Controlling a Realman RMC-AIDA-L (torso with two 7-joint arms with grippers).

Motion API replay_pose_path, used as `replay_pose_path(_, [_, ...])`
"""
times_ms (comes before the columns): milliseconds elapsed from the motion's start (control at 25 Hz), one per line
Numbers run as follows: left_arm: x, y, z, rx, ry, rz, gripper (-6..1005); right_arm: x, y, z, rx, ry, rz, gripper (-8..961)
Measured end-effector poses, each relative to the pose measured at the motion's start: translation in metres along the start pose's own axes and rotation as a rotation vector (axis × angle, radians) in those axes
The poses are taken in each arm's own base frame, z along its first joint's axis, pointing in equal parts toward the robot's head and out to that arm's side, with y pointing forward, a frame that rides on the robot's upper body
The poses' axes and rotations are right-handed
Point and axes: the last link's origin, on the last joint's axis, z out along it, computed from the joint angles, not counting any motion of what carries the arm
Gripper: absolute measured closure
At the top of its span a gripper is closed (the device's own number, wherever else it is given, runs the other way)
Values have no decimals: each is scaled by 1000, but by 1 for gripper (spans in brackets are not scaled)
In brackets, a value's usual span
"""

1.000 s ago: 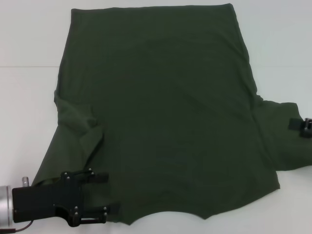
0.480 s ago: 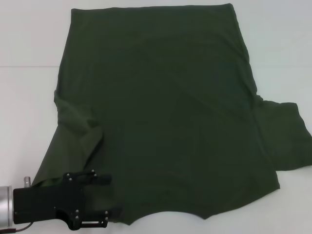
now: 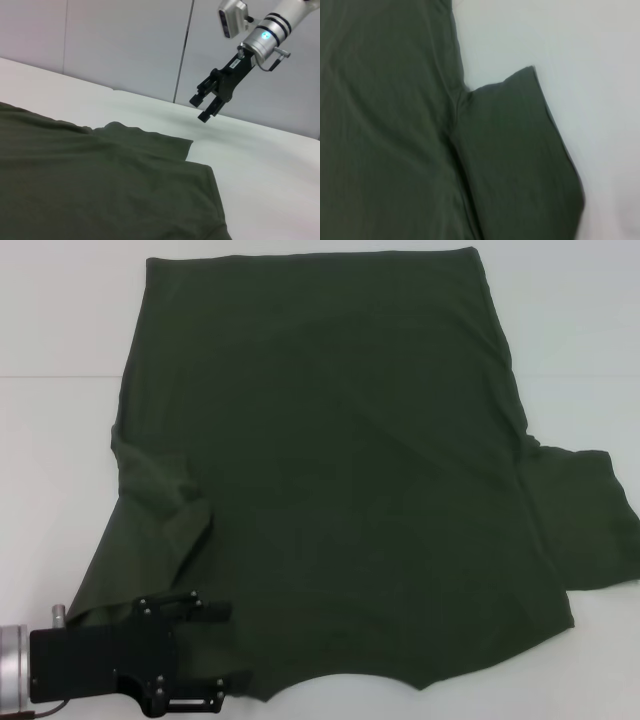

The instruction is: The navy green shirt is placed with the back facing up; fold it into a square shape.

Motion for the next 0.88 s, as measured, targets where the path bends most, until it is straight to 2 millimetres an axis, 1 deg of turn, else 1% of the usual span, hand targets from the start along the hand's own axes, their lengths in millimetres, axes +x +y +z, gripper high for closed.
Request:
replay_pose_path(160, [0,1,1,-6,-4,1,169,-4,3,12,25,17,-14,68])
replay_pose_path(400, [-1,1,1,-5,-6,1,168,-6,7,24,41,28,-22,68])
replay_pose_path(880, [0,0,3,-1,-8,3,169,-5,8,43,54,28,-24,69])
